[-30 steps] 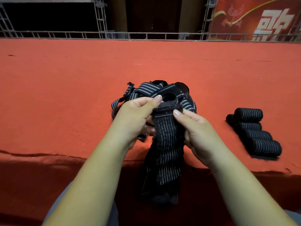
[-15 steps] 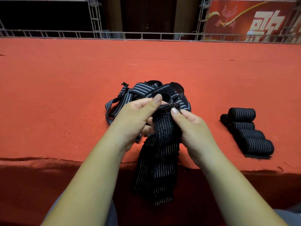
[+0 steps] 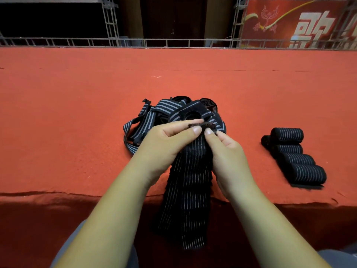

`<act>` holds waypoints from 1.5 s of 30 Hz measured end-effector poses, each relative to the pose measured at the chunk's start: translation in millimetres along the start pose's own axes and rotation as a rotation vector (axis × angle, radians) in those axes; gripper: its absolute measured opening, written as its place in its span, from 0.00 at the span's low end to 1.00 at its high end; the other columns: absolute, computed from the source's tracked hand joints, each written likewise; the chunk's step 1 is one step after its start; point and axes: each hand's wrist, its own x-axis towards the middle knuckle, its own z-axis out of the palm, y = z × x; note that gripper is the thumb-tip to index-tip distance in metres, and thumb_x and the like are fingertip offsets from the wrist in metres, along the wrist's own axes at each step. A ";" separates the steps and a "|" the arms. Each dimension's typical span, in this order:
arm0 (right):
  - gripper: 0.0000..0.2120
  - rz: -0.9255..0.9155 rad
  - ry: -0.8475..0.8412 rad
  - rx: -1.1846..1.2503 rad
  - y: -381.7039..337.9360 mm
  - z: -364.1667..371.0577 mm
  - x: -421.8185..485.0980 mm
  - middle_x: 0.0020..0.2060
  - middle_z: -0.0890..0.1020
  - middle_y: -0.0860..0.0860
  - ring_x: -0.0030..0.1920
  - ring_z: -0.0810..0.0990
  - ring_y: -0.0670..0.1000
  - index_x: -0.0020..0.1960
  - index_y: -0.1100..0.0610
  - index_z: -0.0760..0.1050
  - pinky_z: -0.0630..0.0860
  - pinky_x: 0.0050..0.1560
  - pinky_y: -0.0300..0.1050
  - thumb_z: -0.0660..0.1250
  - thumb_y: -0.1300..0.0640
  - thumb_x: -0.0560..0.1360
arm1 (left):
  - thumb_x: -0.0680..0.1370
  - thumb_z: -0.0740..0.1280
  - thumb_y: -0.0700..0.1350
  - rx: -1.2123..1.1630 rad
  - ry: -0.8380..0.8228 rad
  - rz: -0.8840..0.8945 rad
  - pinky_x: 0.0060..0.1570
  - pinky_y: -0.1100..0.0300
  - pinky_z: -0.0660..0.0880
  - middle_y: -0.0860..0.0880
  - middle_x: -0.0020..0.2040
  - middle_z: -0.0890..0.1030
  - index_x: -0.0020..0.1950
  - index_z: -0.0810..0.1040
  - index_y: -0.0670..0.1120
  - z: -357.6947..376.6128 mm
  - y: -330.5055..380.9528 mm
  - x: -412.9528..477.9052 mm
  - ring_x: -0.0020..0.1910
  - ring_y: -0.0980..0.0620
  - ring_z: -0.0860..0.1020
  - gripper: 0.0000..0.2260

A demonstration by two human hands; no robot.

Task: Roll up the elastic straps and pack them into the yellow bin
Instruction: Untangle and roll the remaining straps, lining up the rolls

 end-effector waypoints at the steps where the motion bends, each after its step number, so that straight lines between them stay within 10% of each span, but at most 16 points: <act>1: 0.12 0.001 0.002 0.005 0.5 0.2 -0.4 0.52 0.90 0.55 0.54 0.89 0.53 0.55 0.55 0.88 0.83 0.58 0.55 0.66 0.53 0.87 | 0.84 0.71 0.42 0.017 0.013 0.027 0.68 0.53 0.79 0.50 0.60 0.89 0.66 0.87 0.48 -0.1 -2.1 0.6 0.64 0.52 0.86 0.12; 14: 0.18 -0.086 0.119 -0.123 4.1 -2.1 3.4 0.39 0.79 0.52 0.39 0.76 0.51 0.54 0.57 0.76 0.74 0.41 0.53 0.74 0.42 0.81 | 0.88 0.65 0.41 -0.093 0.134 0.080 0.40 0.63 0.81 0.48 0.49 0.89 0.66 0.85 0.44 6.4 -13.9 9.4 0.40 0.55 0.87 0.11; 21: 0.20 0.199 -0.225 0.069 19.7 5.3 -1.1 0.62 0.88 0.56 0.65 0.86 0.58 0.68 0.56 0.83 0.76 0.74 0.64 0.66 0.43 0.86 | 0.88 0.64 0.41 -0.474 0.165 0.006 0.59 0.48 0.85 0.36 0.60 0.87 0.69 0.81 0.37 3.4 -17.8 19.9 0.58 0.41 0.86 0.13; 31: 0.23 0.588 -0.814 0.044 26.7 -9.0 -13.9 0.66 0.82 0.70 0.66 0.82 0.64 0.68 0.73 0.79 0.75 0.75 0.59 0.61 0.56 0.83 | 0.88 0.65 0.43 -0.603 0.367 0.002 0.60 0.40 0.83 0.33 0.65 0.84 0.70 0.80 0.35 -21.7 -39.7 41.5 0.63 0.36 0.85 0.15; 45: 0.20 0.611 -0.860 -0.103 34.0 -23.4 -5.0 0.57 0.84 0.69 0.56 0.85 0.68 0.72 0.66 0.75 0.80 0.62 0.67 0.63 0.66 0.81 | 0.88 0.65 0.42 -0.483 0.413 0.036 0.57 0.46 0.84 0.38 0.61 0.86 0.69 0.80 0.35 -47.5 -49.9 47.0 0.58 0.42 0.87 0.13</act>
